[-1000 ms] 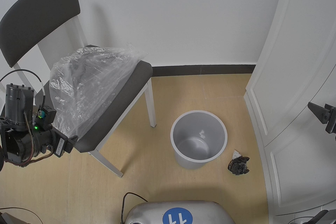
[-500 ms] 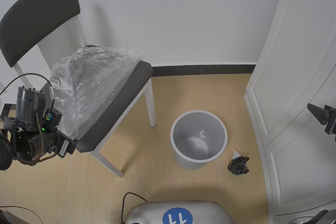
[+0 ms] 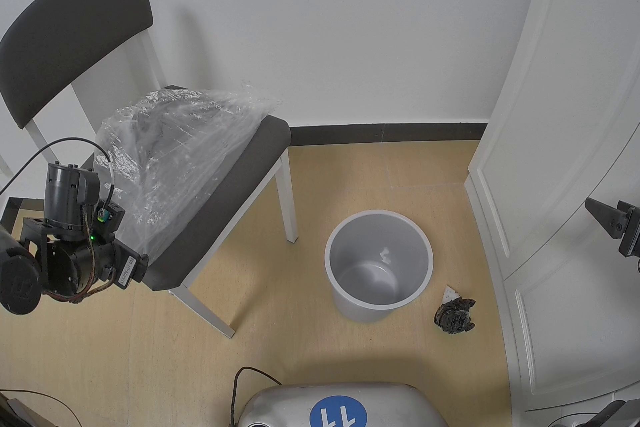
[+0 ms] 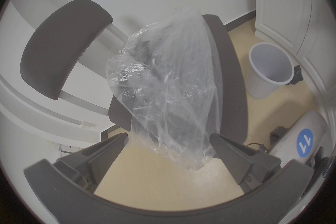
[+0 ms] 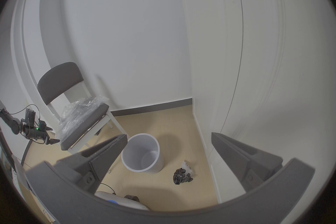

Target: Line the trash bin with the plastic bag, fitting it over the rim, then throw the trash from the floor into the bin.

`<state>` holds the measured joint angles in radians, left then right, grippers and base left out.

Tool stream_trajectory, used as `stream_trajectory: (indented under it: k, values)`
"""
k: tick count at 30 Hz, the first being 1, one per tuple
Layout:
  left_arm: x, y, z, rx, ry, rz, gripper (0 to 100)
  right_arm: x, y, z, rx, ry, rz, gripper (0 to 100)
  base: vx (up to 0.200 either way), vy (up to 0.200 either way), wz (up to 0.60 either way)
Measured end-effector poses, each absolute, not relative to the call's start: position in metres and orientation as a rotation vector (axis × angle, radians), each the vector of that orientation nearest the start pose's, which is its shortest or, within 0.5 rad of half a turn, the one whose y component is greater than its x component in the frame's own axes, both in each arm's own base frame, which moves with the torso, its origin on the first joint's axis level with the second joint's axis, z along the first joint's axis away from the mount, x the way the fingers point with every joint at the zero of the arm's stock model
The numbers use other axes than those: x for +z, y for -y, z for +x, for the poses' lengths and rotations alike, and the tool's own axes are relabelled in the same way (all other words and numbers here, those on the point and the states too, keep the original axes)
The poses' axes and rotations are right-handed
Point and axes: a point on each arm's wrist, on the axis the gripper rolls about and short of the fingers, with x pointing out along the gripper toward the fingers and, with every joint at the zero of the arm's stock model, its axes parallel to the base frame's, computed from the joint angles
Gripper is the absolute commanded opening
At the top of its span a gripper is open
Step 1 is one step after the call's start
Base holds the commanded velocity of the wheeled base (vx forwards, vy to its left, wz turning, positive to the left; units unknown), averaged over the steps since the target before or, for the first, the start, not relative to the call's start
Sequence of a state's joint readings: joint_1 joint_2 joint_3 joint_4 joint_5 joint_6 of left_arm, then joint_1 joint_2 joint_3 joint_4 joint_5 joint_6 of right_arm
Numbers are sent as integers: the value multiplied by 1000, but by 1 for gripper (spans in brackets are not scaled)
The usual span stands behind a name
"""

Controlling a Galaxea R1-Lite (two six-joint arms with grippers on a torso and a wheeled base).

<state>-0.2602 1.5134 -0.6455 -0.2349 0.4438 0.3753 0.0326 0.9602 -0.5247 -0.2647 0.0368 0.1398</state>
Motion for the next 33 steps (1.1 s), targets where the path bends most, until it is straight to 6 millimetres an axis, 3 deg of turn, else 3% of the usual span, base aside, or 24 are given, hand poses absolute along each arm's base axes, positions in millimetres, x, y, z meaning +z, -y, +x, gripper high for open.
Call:
stream_trajectory:
  k: [5, 17, 33]
  values:
    - [154, 47, 239, 95, -602, 579, 100, 223, -5, 119, 57, -175, 140, 100, 0, 0, 0]
    - [148, 46, 241, 97, -619, 585, 100, 223, -5, 118, 56, -172, 140, 100, 0, 0, 0]
    - [163, 47, 250, 153, -553, 574, 100, 224, -5, 117, 57, -169, 140, 100, 0, 0, 0]
